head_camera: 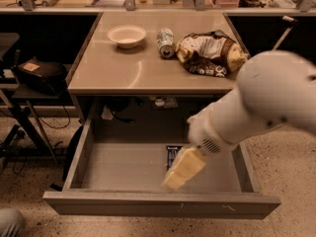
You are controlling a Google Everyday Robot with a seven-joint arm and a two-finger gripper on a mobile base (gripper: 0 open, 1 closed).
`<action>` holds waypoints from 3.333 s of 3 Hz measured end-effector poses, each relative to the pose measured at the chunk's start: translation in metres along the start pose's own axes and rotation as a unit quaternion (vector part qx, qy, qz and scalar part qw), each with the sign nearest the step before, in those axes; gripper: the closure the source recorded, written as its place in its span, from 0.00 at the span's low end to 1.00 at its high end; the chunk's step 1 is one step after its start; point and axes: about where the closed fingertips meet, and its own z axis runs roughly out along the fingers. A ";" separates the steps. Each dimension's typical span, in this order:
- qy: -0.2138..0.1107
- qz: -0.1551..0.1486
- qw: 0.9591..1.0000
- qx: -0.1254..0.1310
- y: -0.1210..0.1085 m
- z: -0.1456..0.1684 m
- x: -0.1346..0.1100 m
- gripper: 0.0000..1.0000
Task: Pick rxbar blueberry from top drawer and place on counter
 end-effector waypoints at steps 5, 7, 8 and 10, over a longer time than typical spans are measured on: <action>-0.086 0.249 0.942 0.206 -0.245 0.073 0.065 0.00; -0.088 0.253 0.938 0.220 -0.265 0.090 0.072 0.00; -0.090 0.252 0.938 0.221 -0.270 0.098 0.067 0.00; -0.096 0.245 0.938 0.226 -0.244 0.100 0.069 0.00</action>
Offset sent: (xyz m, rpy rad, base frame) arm 0.0359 -0.0227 -0.0396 0.0421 0.0520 -0.2717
